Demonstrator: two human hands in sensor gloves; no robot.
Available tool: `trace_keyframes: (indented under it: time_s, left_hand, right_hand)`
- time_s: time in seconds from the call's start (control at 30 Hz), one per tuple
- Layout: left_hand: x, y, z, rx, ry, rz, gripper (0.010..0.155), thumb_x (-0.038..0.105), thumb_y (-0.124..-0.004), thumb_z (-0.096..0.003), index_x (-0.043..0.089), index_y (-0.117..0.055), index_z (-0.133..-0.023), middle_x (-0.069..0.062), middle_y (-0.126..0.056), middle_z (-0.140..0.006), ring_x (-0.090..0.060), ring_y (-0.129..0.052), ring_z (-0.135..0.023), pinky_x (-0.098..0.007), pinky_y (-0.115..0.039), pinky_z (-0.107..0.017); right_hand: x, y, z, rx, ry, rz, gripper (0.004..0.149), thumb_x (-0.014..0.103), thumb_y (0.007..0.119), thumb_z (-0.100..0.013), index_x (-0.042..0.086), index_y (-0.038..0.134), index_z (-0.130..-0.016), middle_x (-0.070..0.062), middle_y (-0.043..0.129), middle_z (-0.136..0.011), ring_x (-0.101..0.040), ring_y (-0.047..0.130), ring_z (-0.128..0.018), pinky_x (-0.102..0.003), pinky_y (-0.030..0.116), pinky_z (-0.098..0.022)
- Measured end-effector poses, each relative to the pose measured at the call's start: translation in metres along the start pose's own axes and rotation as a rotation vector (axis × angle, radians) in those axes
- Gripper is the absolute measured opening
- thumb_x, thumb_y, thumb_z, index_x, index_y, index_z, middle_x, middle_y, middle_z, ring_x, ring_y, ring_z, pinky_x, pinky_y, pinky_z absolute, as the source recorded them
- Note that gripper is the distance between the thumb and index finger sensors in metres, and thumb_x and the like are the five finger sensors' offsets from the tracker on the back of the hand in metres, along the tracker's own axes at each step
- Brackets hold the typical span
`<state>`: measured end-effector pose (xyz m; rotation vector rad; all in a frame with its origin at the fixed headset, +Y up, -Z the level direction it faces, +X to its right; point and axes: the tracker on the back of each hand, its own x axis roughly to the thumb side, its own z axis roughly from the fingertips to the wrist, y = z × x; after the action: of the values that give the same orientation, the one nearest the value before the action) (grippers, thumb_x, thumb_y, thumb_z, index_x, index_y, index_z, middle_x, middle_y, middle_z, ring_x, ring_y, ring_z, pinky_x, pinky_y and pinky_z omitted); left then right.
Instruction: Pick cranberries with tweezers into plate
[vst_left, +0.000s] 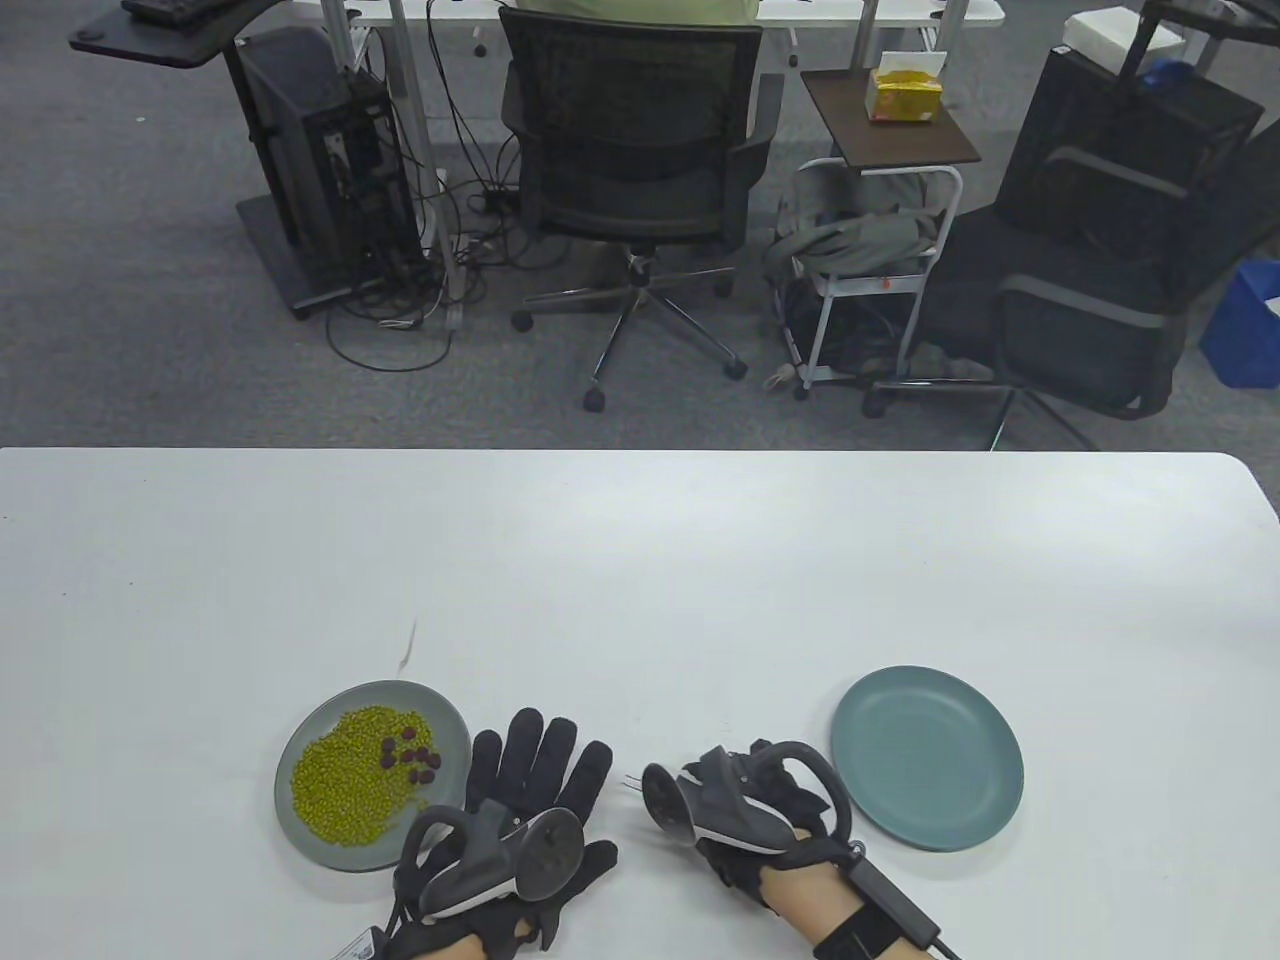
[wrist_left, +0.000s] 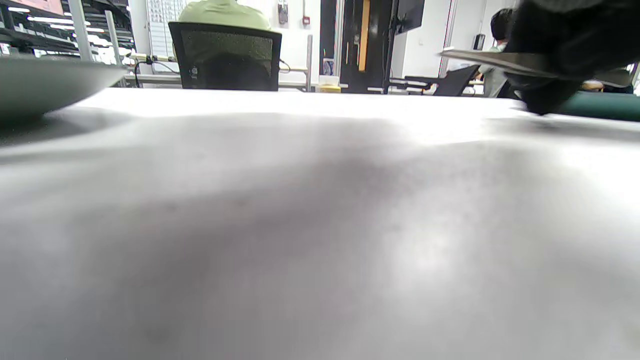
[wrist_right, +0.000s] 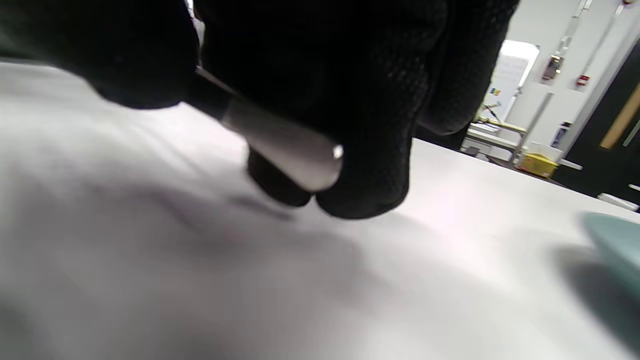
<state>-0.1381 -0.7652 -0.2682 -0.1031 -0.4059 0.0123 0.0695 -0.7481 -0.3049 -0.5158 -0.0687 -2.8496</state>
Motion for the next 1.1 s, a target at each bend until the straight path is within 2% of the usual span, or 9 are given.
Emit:
trace_keyframes:
  time_s: [0.1, 0.17, 0.27, 0.6, 0.8, 0.93, 1.1]
  left_hand:
    - [0.001, 0.002, 0.001, 0.025, 0.0, 0.004, 0.09, 0.075, -0.058, -0.0418, 0.041, -0.002, -0.103, 0.002, -0.01, -0.114, -0.033, 0.004, -0.106, -0.061, -0.005, -0.073]
    - [0.002, 0.003, 0.001, 0.031, -0.001, 0.0, 0.09, 0.075, -0.058, -0.0416, 0.04, -0.002, -0.103, 0.002, -0.011, -0.114, -0.033, 0.004, -0.106, -0.061, -0.005, -0.073]
    - [0.004, 0.001, 0.0, 0.026, 0.002, -0.005, 0.09, 0.075, -0.058, -0.0416, 0.04, -0.002, -0.103, 0.002, -0.011, -0.114, -0.033, 0.004, -0.106, -0.061, -0.004, -0.073]
    - [0.005, -0.001, -0.001, -0.001, 0.011, -0.004, 0.088, 0.075, -0.058, -0.0417, 0.042, -0.004, -0.104, 0.002, -0.012, -0.114, -0.034, 0.003, -0.107, -0.061, -0.005, -0.073]
    - [0.001, 0.002, -0.002, 0.0, 0.016, -0.001, 0.085, 0.074, -0.059, -0.0417, 0.044, -0.011, -0.105, 0.003, -0.016, -0.115, -0.033, -0.004, -0.108, -0.061, -0.009, -0.075]
    - [-0.03, 0.024, 0.002, 0.032, 0.092, 0.053, 0.082, 0.073, -0.06, -0.0417, 0.045, -0.018, -0.106, 0.003, -0.025, -0.116, -0.033, -0.013, -0.111, -0.061, -0.017, -0.077]
    - [-0.11, 0.044, 0.019, 0.086, 0.316, 0.188, 0.082, 0.073, -0.06, -0.0422, 0.045, -0.017, -0.107, 0.002, -0.025, -0.116, -0.034, -0.013, -0.111, -0.061, -0.016, -0.077]
  right_hand:
    - [-0.03, -0.001, 0.017, -0.039, 0.052, -0.044, 0.051, 0.049, 0.069, -0.036, 0.031, 0.061, -0.084, 0.012, 0.087, -0.061, -0.012, 0.094, -0.06, -0.048, 0.059, -0.071]
    - [-0.049, -0.001, 0.024, -0.077, 0.095, -0.089, 0.051, 0.049, 0.063, -0.038, 0.032, 0.058, -0.086, 0.013, 0.084, -0.059, -0.011, 0.09, -0.057, -0.048, 0.057, -0.071]
    - [-0.07, 0.005, 0.03, -0.118, 0.129, -0.321, 0.057, 0.049, 0.063, -0.039, 0.03, 0.056, -0.092, 0.012, 0.08, -0.061, -0.014, 0.084, -0.061, -0.051, 0.049, -0.073]
    - [-0.071, 0.0, 0.04, -0.241, 0.098, -0.347, 0.052, 0.049, 0.066, -0.038, 0.035, 0.064, -0.088, 0.016, 0.082, -0.062, -0.013, 0.086, -0.065, -0.05, 0.048, -0.075]
    - [-0.068, 0.0, 0.04, -0.251, 0.09, -0.342, 0.053, 0.05, 0.067, -0.038, 0.035, 0.064, -0.088, 0.016, 0.083, -0.062, -0.012, 0.087, -0.066, -0.049, 0.048, -0.076]
    - [-0.069, -0.002, 0.041, -0.251, 0.095, -0.343, 0.053, 0.05, 0.067, -0.038, 0.035, 0.064, -0.088, 0.016, 0.083, -0.062, -0.012, 0.087, -0.066, -0.049, 0.048, -0.076]
    - [-0.069, -0.001, 0.042, -0.246, 0.093, -0.35, 0.053, 0.05, 0.067, -0.038, 0.035, 0.064, -0.089, 0.016, 0.083, -0.062, -0.012, 0.087, -0.066, -0.049, 0.048, -0.076]
